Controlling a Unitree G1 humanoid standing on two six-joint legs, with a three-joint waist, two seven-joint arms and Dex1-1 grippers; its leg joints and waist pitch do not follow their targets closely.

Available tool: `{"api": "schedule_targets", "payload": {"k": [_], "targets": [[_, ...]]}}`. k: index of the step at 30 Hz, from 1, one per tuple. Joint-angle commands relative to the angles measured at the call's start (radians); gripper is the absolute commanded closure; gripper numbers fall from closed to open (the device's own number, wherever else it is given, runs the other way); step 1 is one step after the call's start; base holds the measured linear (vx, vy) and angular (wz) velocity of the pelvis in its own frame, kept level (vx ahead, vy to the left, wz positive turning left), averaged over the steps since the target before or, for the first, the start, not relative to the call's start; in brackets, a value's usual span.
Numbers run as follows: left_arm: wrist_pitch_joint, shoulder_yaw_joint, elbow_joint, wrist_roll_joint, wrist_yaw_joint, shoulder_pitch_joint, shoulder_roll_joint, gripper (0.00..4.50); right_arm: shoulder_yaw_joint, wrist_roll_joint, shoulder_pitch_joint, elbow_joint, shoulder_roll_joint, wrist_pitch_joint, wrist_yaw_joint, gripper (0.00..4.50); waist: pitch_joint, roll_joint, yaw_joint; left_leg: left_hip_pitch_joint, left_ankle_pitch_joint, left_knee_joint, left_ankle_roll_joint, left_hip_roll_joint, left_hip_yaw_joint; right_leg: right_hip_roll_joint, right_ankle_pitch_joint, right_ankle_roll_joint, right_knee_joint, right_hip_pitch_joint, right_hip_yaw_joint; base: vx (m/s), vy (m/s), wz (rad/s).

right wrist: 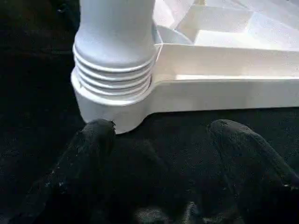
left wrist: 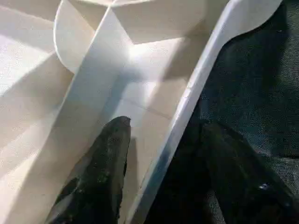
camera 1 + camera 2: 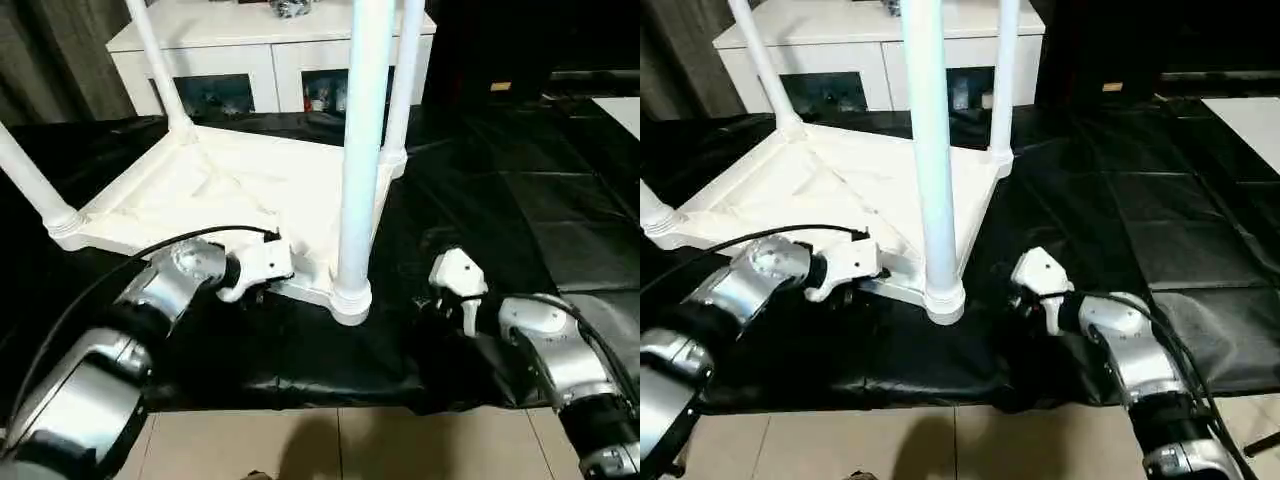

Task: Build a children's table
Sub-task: Rotate table base

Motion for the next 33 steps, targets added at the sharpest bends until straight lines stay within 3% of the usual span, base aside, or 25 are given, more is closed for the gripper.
{"api": "schedule_targets", "payload": {"k": [1,11,14,16,18,20,21,23,25,26,31,33], "targets": [[0.037,0.022,0.022,-0.018,-0.009,-0.015,-0.008,2.22,0.01,-0.012,-0.003,-0.032,-0.002,0.011,0.005,0.84,-0.075,-0.007,0.005,0.012,-0.156,-0.067,0.075,0.024,-0.013,-0.079,0.024,-0.263,-0.079,0.056,0.044,0.0,0.0,0.0],[0.289,0.07,-0.053,-0.047,-0.011,0.045,-0.011,2.98,0.012,-0.019,-0.016,-0.022,0.001,0.018,-0.025,0.84,-0.07,-0.011,-0.005,0.009,-0.16,-0.07,0.086,0.025,-0.014,-0.081,0.005,-0.273,-0.082,0.058,0.044,0.0,0.0,0.0],[0.449,0.085,-0.152,-0.032,0.05,0.11,0.007,3.1,0.012,-0.034,-0.024,-0.004,0.009,0.024,-0.052,0.84,-0.067,-0.011,-0.011,0.011,-0.172,-0.072,0.084,0.025,-0.014,-0.08,-0.03,-0.272,-0.085,0.056,0.044,0.0,0.0,0.0],[0.483,0.086,-0.175,-0.021,0.07,0.129,0.014,3.15,0.012,-0.038,-0.027,0.001,0.011,0.022,-0.057,0.84,-0.066,-0.01,-0.02,0.011,-0.184,-0.074,0.081,0.024,-0.014,-0.079,-0.06,-0.269,-0.087,0.055,0.043,0.0,0.0,0.0],[0.546,0.097,-0.249,-0.004,0.112,0.182,0.029,3.19,0.011,-0.038,-0.03,0.007,0.016,0.02,-0.065,0.84,-0.06,-0.01,-0.028,0.005,-0.212,-0.078,0.076,0.021,-0.016,-0.079,-0.145,-0.245,-0.095,0.057,0.04,0.0,0.0,0.0],[0.584,0.126,-0.328,-0.01,0.15,0.228,0.03,3.26,0.01,-0.036,-0.033,0.01,0.021,0.022,-0.072,0.84,-0.057,-0.015,-0.035,0.007,-0.235,-0.081,0.065,0.021,-0.017,-0.081,-0.225,-0.221,-0.103,0.055,0.041,0.0,0.0,0.0],[0.584,0.126,-0.328,-0.01,0.15,0.228,0.03,3.26,0.01,-0.036,-0.033,0.01,0.021,0.022,-0.072,0.84,-0.056,-0.014,-0.037,0.006,-0.237,-0.082,0.063,0.02,-0.018,-0.081,-0.237,-0.217,-0.103,0.055,0.041,0.0,0.0,0.0],[0.617,0.167,-0.486,-0.053,0.155,0.291,0.007,3.32,0.012,-0.036,-0.043,0.022,0.027,0.029,-0.085,0.84,-0.055,-0.019,-0.045,0.006,-0.234,-0.084,0.065,0.022,-0.019,-0.081,-0.26,-0.208,-0.104,0.052,0.042,0.0,0.0,0.0],[0.625,0.169,-0.532,-0.067,0.143,0.308,0.0,3.39,0.014,-0.036,-0.047,0.028,0.031,0.03,-0.087,0.84,-0.056,-0.018,-0.047,0.009,-0.235,-0.081,0.069,0.019,-0.016,-0.077,-0.27,-0.205,-0.109,0.047,0.042,0.0,0.0,0.0],[0.63,0.17,-0.562,-0.08,0.137,0.318,-0.008,3.39,0.015,-0.038,-0.05,0.032,0.034,0.031,-0.089,0.84,-0.058,-0.019,-0.045,0.014,-0.232,-0.079,0.072,0.02,-0.014,-0.077,-0.262,-0.21,-0.11,0.044,0.045,0.0,0.0,0.0],[0.656,0.177,-0.643,-0.12,0.141,0.338,-0.044,3.65,0.021,-0.043,-0.064,0.048,0.048,0.028,-0.095,0.84,-0.063,-0.019,-0.032,0.014,-0.17,-0.076,0.091,0.02,-0.011,-0.072,-0.139,-0.235,-0.1,0.044,0.045,0.0,0.0,0.0],[0.619,0.169,-0.65,-0.111,0.141,0.34,-0.046,3.7,0.023,-0.043,-0.067,0.05,0.05,0.026,-0.096,0.84,-0.068,-0.018,-0.022,0.014,-0.137,-0.074,0.1,0.022,-0.011,-0.073,-0.089,-0.238,-0.094,0.046,0.045,0.0,0.0,0.0]]}}
